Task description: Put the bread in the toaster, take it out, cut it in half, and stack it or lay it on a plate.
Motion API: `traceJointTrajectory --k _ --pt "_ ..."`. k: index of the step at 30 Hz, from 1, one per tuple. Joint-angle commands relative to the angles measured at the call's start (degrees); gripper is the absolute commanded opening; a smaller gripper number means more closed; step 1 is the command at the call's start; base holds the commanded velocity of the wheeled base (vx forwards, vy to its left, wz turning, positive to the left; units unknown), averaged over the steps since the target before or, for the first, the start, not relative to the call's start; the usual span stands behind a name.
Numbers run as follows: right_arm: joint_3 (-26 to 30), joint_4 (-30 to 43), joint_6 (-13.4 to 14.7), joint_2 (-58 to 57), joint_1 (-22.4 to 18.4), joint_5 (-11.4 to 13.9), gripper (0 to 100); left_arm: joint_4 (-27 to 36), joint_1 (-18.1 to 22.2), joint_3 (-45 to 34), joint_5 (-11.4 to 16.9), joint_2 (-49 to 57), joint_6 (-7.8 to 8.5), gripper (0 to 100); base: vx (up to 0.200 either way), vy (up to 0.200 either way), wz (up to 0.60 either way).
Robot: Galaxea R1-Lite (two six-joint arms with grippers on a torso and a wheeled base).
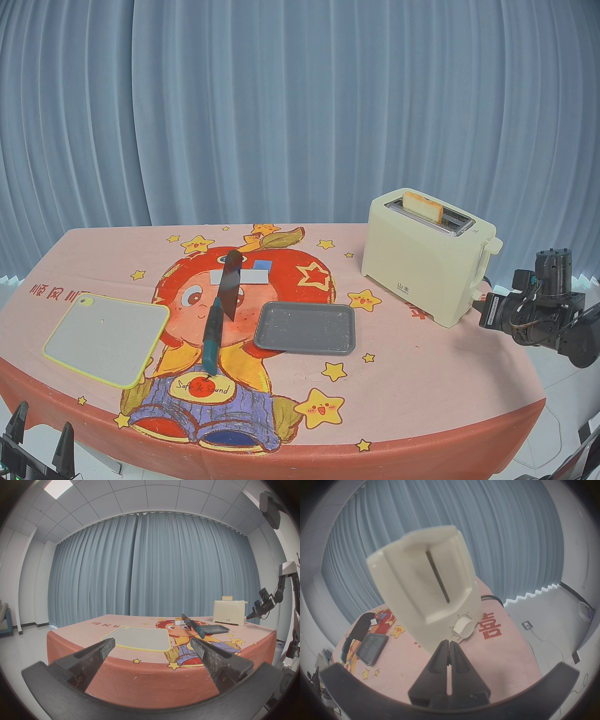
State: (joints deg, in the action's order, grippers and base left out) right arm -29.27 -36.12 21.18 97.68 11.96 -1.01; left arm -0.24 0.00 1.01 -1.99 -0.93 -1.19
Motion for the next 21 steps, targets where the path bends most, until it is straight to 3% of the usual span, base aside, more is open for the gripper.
traceJointTrajectory --k 1,8,15,21 --pt "0.53 0.53 0.09 -6.01 2.98 -0.57 0 -0.02 0.0 -1.01 -0.03 0.4 -0.04 100 0.0 0.0 0.0" --pt "0.62 0.61 -0.17 -11.73 7.64 -4.53 0 -0.02 0.0 -1.01 -0.03 0.4 -0.04 100 0.0 0.0 0.0" --pt "-0.09 -0.27 -0.78 -16.56 9.05 -4.88 0 -0.02 0.0 -1.01 -0.03 0.4 -0.04 100 0.0 0.0 0.0" --pt "-0.88 -0.44 -3.33 -20.43 8.96 -4.61 0 -0.02 0.0 -1.01 -0.03 0.4 -0.04 100 0.0 0.0 0.0"
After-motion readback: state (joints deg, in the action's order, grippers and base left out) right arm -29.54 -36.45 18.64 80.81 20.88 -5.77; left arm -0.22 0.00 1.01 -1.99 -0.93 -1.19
